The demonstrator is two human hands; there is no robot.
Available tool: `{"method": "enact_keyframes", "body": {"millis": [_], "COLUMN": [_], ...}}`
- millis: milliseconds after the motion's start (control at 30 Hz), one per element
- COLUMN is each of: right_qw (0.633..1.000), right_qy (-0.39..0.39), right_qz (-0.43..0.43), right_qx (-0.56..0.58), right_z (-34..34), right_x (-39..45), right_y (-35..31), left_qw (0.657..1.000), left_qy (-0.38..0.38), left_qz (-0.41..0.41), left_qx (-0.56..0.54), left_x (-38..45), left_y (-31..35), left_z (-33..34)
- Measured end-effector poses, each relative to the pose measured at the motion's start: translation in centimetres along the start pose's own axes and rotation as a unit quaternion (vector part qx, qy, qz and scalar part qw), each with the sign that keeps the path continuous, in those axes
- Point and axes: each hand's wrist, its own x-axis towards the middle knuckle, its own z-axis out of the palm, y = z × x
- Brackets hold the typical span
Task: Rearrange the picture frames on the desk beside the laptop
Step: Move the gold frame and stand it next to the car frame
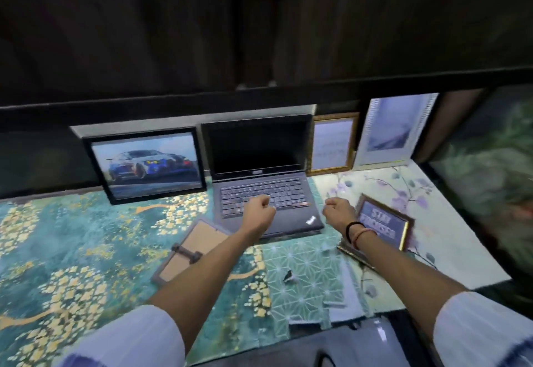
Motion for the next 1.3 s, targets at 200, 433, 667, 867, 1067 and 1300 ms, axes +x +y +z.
{"method": "enact_keyframes", "body": {"millis": [200, 433, 667, 867, 1067, 1300], "right_qw": [0.998, 0.988, 0.973, 0.970, 0.973, 0.976], "right_qy": [-0.004, -0.052, -0.097, -0.080, -0.096, -0.083], "right_qz": [0.013, -0.004, -0.017, -0.079, -0.077, -0.077], "right_qx": [0.063, 0.143, 0.207, 0.215, 0.197, 0.187], "right_z": [-9.5, -12.2, -10.3, -9.7, -10.2, -9.3], "right_x": [6.6, 12.3, 18.2, 23.5, 24.1, 24.8], "right_y": [4.6, 7.6, 8.0, 5.7, 4.0, 4.7], "left_qw": [0.983, 0.922, 0.882, 0.868, 0.870, 0.850], "left_qy": [-0.022, 0.066, 0.102, 0.147, 0.149, 0.171], "left_qz": [0.122, 0.202, 0.178, 0.190, 0.185, 0.205], "left_qx": [0.132, 0.323, 0.425, 0.434, 0.432, 0.454], "left_x": [4.7, 14.3, 19.1, 21.8, 22.6, 22.4], "left_y": [11.7, 22.6, 23.5, 23.2, 23.0, 23.6], "left_z": [9.1, 13.2, 14.1, 14.6, 14.7, 14.4]}}
